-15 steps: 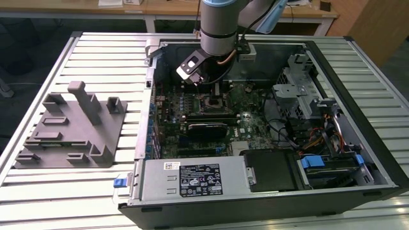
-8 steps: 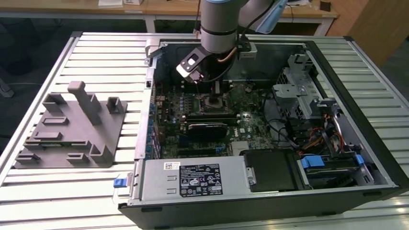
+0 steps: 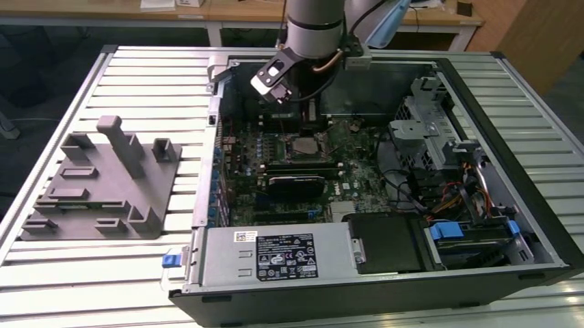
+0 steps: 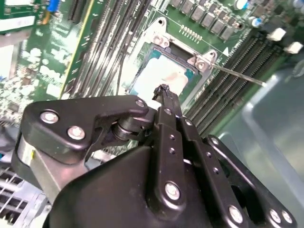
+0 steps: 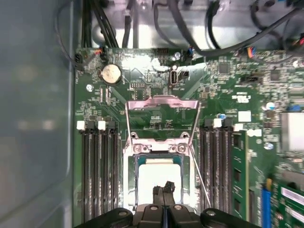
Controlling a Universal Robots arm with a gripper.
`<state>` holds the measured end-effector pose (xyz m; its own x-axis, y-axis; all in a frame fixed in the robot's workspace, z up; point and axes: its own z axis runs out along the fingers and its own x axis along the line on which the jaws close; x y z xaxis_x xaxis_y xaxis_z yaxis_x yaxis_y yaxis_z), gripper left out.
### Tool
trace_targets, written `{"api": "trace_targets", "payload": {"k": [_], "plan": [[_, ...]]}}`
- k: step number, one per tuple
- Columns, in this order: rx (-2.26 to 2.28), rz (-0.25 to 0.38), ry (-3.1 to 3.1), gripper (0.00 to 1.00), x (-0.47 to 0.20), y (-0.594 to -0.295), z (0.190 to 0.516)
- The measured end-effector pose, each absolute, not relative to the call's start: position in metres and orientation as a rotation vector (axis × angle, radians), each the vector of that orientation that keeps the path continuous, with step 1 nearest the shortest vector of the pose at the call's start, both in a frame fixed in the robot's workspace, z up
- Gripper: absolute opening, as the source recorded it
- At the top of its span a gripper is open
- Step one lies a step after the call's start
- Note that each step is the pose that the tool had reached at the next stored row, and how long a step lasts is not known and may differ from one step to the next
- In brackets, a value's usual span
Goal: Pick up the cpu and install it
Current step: 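Place the cpu into insertion slot, then close the cpu cover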
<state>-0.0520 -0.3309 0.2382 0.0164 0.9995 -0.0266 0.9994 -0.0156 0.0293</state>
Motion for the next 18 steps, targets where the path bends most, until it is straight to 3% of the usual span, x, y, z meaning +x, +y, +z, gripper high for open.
{"api": "trace_targets", "payload": {"k": [18], "plan": [[2.211,0.003,2.176,0.11,-0.052,-0.331,0.254]]}}
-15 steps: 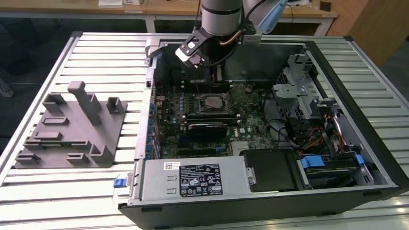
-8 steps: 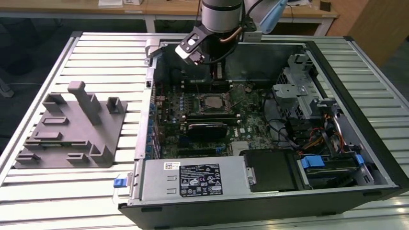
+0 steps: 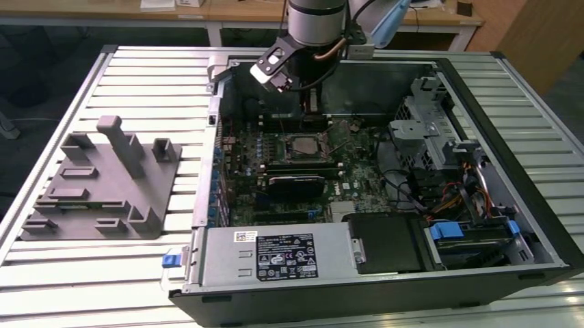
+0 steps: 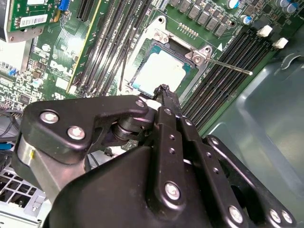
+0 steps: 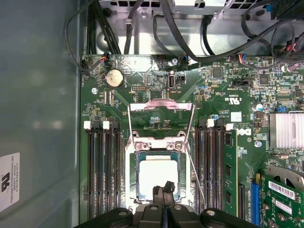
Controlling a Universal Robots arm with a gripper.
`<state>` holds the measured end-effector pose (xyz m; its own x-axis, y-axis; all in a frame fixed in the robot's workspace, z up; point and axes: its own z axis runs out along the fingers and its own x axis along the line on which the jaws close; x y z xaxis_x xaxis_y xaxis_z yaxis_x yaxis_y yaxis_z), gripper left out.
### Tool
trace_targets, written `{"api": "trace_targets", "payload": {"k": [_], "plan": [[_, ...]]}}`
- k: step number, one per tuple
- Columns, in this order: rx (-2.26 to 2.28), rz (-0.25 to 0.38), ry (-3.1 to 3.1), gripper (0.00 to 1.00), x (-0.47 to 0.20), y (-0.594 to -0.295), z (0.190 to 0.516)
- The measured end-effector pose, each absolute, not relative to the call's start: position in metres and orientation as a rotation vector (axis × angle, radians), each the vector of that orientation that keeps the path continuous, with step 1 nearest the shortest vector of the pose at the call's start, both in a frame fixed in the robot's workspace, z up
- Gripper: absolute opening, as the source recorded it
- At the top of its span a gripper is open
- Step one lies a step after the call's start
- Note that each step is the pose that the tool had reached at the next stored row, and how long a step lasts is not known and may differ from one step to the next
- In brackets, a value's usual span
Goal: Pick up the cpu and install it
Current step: 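Close the cpu cover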
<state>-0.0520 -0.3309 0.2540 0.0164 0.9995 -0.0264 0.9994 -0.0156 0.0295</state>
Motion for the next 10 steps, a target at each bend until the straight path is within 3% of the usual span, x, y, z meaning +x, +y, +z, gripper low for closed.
{"api": "trace_targets", "payload": {"k": [10], "plan": [[2.211,0.003,2.176,0.11,-0.038,-0.330,0.254]]}}
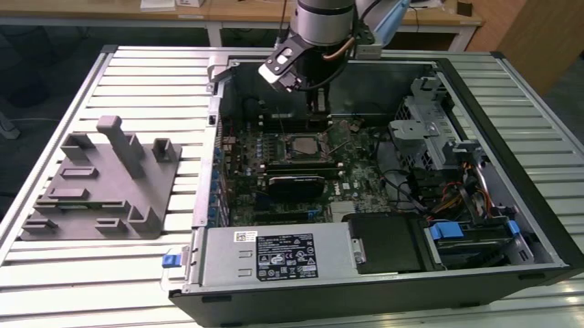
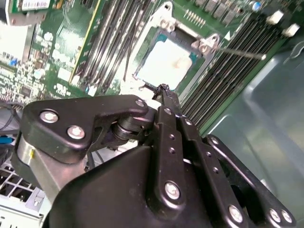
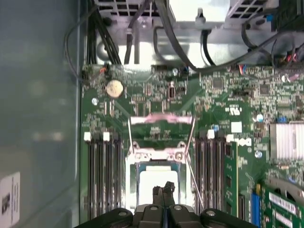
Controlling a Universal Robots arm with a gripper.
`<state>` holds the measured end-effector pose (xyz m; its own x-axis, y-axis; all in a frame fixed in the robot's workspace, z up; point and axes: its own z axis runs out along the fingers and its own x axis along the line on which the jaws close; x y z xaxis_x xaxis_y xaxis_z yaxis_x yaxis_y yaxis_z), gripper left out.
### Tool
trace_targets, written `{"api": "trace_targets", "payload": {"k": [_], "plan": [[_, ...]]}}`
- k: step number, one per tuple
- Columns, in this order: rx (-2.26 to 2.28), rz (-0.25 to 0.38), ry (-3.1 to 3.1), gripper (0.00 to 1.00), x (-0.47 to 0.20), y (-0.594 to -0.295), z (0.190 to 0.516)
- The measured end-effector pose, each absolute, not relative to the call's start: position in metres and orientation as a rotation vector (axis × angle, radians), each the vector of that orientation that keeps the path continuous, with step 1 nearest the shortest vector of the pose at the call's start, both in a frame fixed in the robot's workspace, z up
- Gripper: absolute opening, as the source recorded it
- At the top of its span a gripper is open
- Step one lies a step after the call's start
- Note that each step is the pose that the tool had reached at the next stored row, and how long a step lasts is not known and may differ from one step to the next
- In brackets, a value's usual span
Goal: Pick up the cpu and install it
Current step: 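Close the cpu cover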
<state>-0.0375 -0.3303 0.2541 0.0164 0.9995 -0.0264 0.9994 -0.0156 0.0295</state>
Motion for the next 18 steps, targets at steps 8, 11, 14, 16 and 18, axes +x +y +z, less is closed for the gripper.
{"api": "trace_targets", "payload": {"k": [8,11,14,16,18], "plan": [[2.211,0.003,2.176,0.11,-0.012,-0.328,0.254],[2.211,0.003,2.176,0.11,-0.001,-0.328,0.254],[2.211,0.003,2.176,0.11,0.009,-0.327,0.254],[2.211,0.003,2.176,0.11,0.015,-0.327,0.254],[2.211,0.003,2.176,0.11,0.021,-0.326,0.254]]}}
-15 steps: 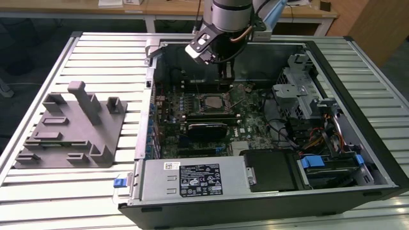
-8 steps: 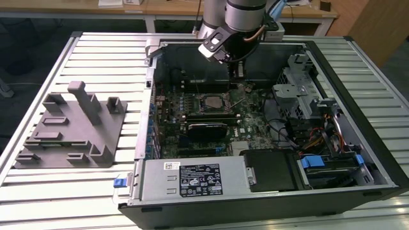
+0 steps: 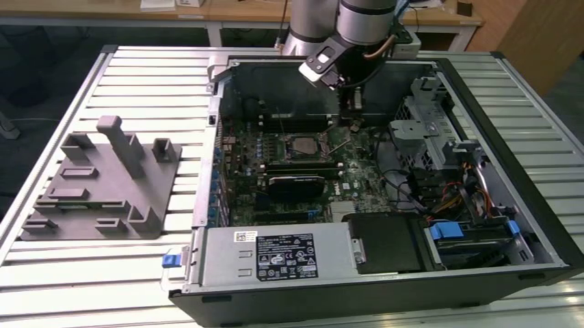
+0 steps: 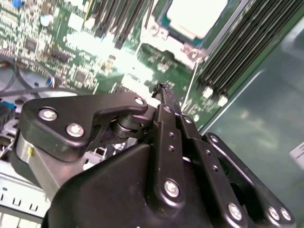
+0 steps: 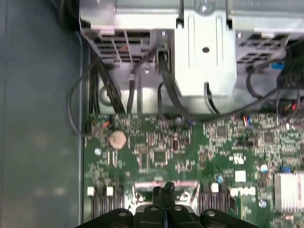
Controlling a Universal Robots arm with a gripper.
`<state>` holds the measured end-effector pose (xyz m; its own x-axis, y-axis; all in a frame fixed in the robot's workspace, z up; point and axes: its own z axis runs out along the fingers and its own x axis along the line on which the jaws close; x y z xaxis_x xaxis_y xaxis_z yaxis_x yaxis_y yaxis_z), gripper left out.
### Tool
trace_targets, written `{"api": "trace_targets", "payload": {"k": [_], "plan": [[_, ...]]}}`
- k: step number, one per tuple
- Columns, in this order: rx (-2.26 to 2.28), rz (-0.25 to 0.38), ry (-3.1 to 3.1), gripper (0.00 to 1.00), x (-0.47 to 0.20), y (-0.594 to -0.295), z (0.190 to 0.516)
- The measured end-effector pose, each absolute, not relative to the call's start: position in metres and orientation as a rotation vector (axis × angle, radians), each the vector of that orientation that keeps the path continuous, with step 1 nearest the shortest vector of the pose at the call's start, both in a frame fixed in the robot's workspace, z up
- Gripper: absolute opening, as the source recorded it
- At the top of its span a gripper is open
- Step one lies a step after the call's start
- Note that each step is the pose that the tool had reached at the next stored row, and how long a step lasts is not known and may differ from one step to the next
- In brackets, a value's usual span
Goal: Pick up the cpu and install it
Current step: 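Close the cpu cover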
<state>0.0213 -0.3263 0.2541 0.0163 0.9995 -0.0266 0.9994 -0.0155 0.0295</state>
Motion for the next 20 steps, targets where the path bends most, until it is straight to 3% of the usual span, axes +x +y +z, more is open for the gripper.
{"api": "trace_targets", "payload": {"k": [20], "plan": [[2.211,0.002,2.176,0.11,0.049,-0.324,0.249]]}}
